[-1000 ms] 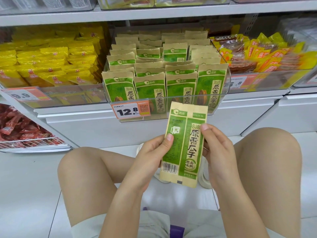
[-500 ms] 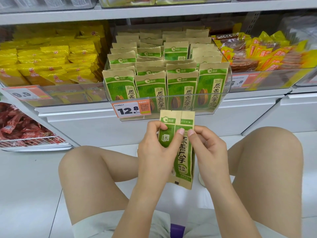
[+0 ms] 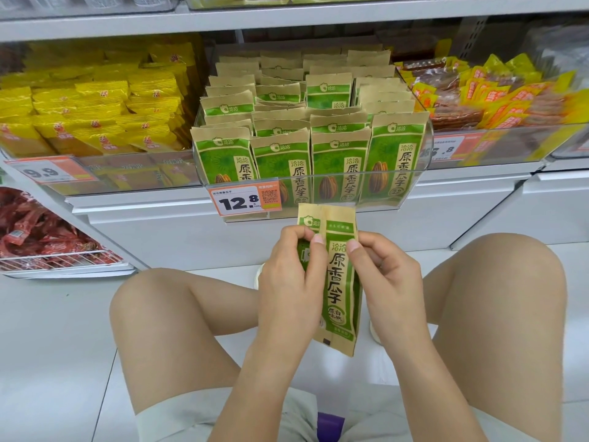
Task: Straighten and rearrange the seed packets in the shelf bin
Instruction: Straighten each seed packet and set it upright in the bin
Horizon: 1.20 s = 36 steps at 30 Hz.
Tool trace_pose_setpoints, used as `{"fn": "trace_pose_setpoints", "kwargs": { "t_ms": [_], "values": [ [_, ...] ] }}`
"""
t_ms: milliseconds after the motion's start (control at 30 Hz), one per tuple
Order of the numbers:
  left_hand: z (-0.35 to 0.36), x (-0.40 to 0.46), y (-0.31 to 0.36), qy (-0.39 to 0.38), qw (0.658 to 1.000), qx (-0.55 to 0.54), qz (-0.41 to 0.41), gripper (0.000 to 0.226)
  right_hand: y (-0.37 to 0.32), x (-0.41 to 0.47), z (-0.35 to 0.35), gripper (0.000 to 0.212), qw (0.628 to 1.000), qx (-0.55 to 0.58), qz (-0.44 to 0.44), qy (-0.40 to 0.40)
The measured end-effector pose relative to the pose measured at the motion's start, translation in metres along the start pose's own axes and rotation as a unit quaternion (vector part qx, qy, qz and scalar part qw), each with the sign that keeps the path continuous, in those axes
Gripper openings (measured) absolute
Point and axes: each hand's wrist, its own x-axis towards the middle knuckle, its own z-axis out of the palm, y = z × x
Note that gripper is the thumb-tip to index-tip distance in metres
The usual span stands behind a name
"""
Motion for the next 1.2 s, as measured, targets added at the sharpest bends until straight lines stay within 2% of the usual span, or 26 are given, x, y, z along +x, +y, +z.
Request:
{"fn": "trace_pose_setpoints", "kwargs": {
  "t_ms": [133,200,300,400,533,767,900,1000,1100,1200],
  "values": [
    [0.0005,0.0003,-0.0009,0.008,1.000,-0.027,-0.012,0.009,0.0003,0.0012,-0.0007,0.016,1.000,0.016,0.008,-0.014],
    [-0.0003,0.0015,-0.0018,0.009,0.997,-0.072,-0.041,0.011,0.0018,0.0026,-0.0033,0.010,0.999,0.032,0.020,-0.019],
    [-0.0027,0.0040,-0.0015,0.005,0.985,-0.149,-0.082,0.015,0.0034,0.0052,-0.0074,0.015,0.997,0.043,0.050,-0.027],
    [-0.0036,0.0062,0.0005,-0.021,0.968,-0.224,-0.112,0.021,0.0049,0.0061,-0.0082,0.006,0.995,0.054,0.073,-0.039],
    [-0.0036,0.0067,-0.0012,-0.078,0.941,-0.305,-0.127,0.058,0.0046,0.0059,-0.0074,0.005,0.993,0.069,0.081,-0.049],
    [-0.0045,0.0057,-0.0024,-0.092,0.934,-0.326,-0.113,0.066,0.0009,0.0061,-0.0060,0.012,0.993,0.075,0.085,-0.038],
    [-0.0038,0.0063,-0.0033,-0.093,0.937,-0.313,-0.128,0.061,-0.0008,0.0065,-0.0047,0.016,0.994,0.069,0.075,-0.025],
    [-0.0018,0.0048,-0.0023,-0.110,0.934,-0.308,-0.142,0.049,0.0014,0.0066,-0.0032,0.023,0.996,0.062,0.058,0.009],
    [0.0006,0.0024,-0.0001,-0.144,0.924,-0.322,-0.146,0.042,0.0029,0.0064,-0.0024,0.021,0.997,0.050,0.040,0.046],
    [0.0035,0.0014,-0.0036,-0.195,0.924,-0.299,-0.140,0.051,0.0014,0.0094,-0.0067,0.021,0.995,0.049,0.029,0.080]
  ]
}}
